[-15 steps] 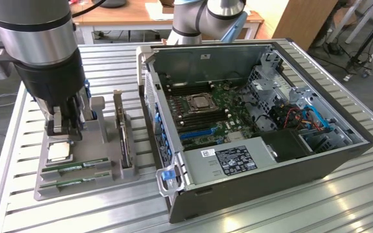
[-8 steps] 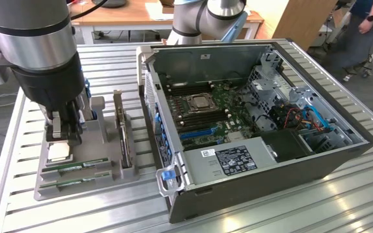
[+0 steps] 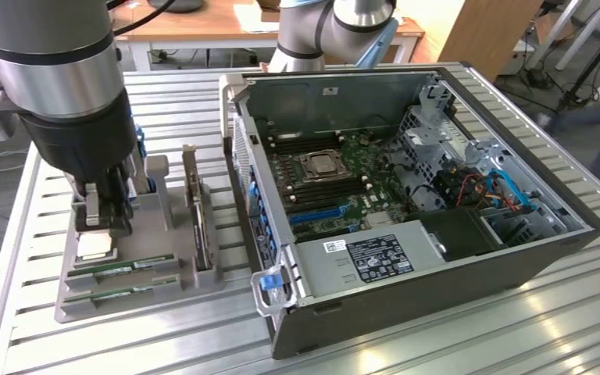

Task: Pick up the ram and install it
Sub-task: 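Pick up the ram and move it above insertion slot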

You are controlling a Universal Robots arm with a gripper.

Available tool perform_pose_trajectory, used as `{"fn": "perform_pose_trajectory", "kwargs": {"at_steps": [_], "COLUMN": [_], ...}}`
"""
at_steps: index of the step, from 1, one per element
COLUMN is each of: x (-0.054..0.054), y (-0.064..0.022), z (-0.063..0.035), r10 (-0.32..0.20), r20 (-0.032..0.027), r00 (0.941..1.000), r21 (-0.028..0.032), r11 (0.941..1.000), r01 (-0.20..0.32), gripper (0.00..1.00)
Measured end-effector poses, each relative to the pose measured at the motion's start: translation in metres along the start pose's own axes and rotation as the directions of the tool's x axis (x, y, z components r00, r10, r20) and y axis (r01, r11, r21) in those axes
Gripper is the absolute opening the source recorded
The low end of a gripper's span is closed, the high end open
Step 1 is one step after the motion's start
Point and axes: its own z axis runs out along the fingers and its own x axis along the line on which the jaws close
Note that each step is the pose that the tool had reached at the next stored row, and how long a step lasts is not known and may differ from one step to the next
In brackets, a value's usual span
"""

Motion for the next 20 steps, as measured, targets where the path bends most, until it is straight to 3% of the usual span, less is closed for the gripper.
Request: {"fn": "perform_pose_trajectory", "kwargs": {"at_steps": [20], "x": [0.0002], "y": [-0.0004], "z": [0.0098], "r10": [-0.008], "r20": [-0.0002], "r00": [1.0], "r21": [-0.0001], "r11": [1.0], "r01": [0.008], "gripper": [0.3]}}
